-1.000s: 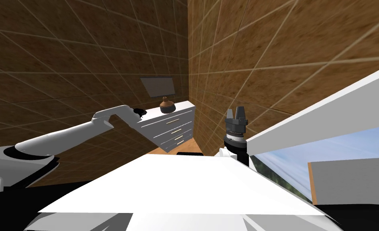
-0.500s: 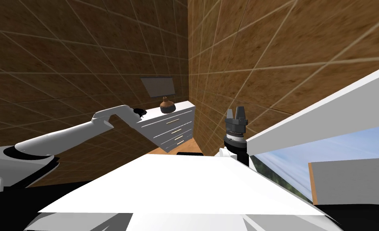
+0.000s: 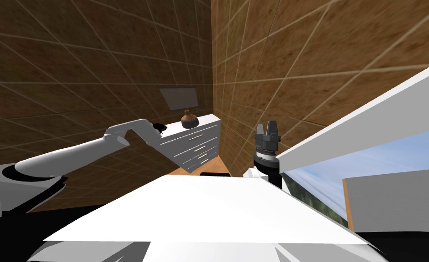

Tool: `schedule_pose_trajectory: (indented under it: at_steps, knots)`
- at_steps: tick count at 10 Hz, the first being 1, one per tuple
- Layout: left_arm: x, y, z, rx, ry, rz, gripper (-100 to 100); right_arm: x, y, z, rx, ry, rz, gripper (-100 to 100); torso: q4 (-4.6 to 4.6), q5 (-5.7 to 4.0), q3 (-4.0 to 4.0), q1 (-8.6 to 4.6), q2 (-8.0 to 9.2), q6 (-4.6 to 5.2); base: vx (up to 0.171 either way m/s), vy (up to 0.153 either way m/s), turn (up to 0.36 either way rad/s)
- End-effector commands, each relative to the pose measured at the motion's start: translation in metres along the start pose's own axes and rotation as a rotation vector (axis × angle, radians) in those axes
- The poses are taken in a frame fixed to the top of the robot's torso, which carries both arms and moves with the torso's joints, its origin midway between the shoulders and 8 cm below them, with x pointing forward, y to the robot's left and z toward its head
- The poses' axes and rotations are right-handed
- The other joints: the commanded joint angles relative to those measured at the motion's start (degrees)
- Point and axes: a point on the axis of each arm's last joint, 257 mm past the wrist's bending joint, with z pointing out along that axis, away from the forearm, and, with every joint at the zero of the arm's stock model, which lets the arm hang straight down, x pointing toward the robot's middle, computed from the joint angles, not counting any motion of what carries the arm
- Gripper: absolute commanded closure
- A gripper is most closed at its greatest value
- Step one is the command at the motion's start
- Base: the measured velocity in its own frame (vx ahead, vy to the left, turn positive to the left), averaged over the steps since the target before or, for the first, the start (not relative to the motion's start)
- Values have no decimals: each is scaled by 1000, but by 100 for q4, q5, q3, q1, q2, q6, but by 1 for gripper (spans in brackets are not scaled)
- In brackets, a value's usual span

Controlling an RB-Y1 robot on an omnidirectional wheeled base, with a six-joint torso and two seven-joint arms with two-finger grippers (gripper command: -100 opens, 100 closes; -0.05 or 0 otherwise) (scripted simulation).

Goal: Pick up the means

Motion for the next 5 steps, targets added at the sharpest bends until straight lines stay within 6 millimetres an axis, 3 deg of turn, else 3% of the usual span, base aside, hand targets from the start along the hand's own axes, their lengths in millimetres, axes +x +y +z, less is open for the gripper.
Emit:
schedule_pose_trajectory:
  at_steps: [1,4,5]
  knots:
    - [1,0,-7,-7,0,-4,100,0,0,0,0,0,0,0,0,0,0,0,0,0,-16,34,-38]
    - [2,-1,-12,-10,-1,-6,100,0,0,0,0,0,0,0,0,-1,-1,-3,-2,0,-12,23,-28]
    - [2,-1,-13,-12,-1,-7,0,0,0,0,0,0,0,0,-1,0,-3,-5,-5,-1,0,0,0]
